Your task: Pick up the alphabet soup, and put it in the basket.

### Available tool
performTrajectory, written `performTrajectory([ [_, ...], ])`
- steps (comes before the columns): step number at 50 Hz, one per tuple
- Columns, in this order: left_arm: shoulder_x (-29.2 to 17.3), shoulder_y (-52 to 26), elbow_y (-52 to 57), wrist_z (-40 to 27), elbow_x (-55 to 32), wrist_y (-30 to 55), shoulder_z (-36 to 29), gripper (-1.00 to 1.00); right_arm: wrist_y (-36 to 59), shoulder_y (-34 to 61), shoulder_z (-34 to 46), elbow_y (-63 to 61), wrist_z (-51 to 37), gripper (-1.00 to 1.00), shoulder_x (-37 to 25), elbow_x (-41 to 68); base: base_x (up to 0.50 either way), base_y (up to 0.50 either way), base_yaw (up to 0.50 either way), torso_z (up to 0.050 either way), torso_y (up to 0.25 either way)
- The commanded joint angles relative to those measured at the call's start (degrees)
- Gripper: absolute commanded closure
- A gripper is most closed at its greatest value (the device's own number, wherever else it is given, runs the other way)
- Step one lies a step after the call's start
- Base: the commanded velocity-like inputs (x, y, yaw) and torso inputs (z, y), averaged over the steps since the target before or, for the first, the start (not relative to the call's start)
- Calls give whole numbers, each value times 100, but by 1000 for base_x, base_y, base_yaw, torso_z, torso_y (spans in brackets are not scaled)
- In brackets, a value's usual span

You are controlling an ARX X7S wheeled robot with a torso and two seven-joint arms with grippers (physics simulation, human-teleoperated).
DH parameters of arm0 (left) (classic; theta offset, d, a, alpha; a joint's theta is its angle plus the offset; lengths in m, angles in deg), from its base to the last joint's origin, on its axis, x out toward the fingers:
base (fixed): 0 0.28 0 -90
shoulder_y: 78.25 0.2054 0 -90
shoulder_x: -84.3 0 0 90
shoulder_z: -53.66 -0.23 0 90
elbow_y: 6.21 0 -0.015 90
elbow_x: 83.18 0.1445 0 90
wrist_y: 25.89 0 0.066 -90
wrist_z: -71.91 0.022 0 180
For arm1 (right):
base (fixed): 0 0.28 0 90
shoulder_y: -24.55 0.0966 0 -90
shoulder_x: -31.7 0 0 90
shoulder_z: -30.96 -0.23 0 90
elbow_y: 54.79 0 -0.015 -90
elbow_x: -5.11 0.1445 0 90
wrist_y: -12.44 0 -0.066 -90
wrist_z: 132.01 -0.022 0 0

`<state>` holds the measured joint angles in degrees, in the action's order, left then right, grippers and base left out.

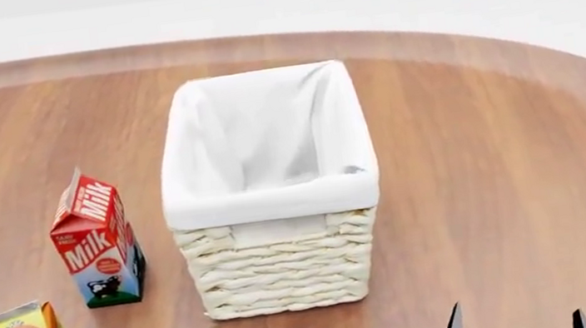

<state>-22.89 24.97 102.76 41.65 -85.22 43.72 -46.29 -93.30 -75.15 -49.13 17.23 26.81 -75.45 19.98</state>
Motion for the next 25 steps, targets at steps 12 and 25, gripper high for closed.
performTrajectory([
  [12,-31,0,26,-49,12,20,-43,-100,32,16,26,-1,-36,-100,-39,82,195,-3,0,0,0],
  [25,-53,-17,23,-71,1,31,-61,-100,66,29,59,-8,-47,-100,-63,116,178,-45,0,0,0],
])
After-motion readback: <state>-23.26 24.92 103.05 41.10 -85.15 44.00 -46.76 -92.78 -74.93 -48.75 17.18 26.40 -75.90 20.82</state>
